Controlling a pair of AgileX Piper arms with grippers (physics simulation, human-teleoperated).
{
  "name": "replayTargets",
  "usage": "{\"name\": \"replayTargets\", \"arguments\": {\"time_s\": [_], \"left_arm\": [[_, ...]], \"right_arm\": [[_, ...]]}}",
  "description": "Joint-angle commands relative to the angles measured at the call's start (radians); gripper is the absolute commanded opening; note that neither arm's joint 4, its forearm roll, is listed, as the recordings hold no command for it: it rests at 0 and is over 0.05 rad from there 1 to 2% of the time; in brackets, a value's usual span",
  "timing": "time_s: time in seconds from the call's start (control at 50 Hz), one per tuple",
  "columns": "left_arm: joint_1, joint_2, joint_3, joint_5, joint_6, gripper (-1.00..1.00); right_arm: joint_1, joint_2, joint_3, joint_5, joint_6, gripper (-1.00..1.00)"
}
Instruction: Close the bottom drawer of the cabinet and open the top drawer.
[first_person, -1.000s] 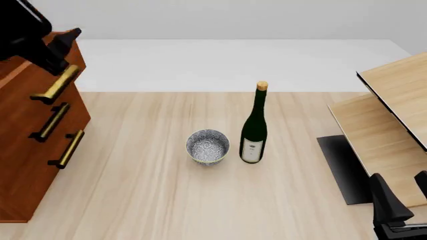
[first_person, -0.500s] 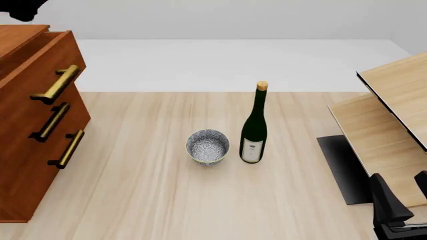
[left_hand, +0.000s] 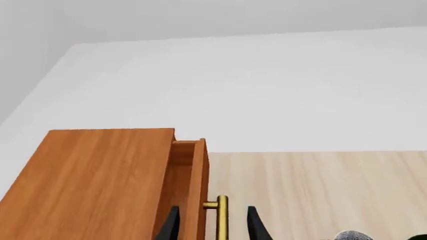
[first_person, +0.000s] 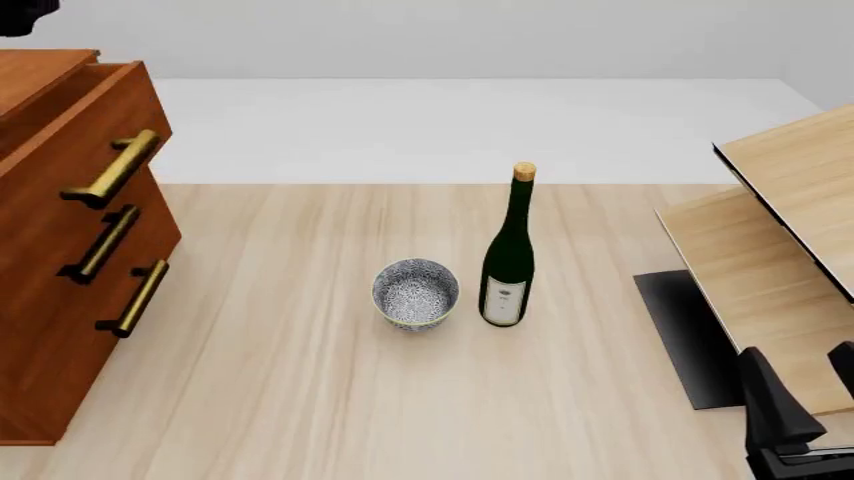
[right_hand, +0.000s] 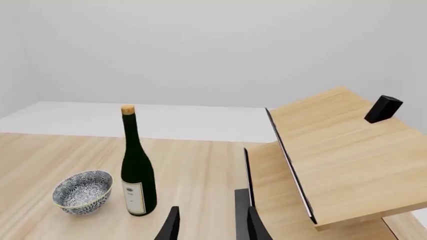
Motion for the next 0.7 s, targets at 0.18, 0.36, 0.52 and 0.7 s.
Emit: {"name": "replayTargets", "arguments": {"time_s": [0.18, 0.36, 0.52, 0.7], "left_arm": [[0.052, 0.001, 0.090, -0.015, -0.042, 1.00], [0.053, 0.011, 0.142, -0.038, -0.048, 1.00], [0.060, 0.015, 0.161, -0.051, -0.050, 1.00], [0.070, 0.019, 0.191, -0.067, -0.051, 1.00]], "right_arm": [[0.001, 0.000, 0.003, -0.004, -0.002, 1.00], [0.001, 0.000, 0.004, -0.003, -0.004, 1.00], [0.001, 0.000, 0.004, -0.003, -0.006, 1.00], [0.001, 0.000, 0.004, -0.002, -0.006, 1.00]]}}
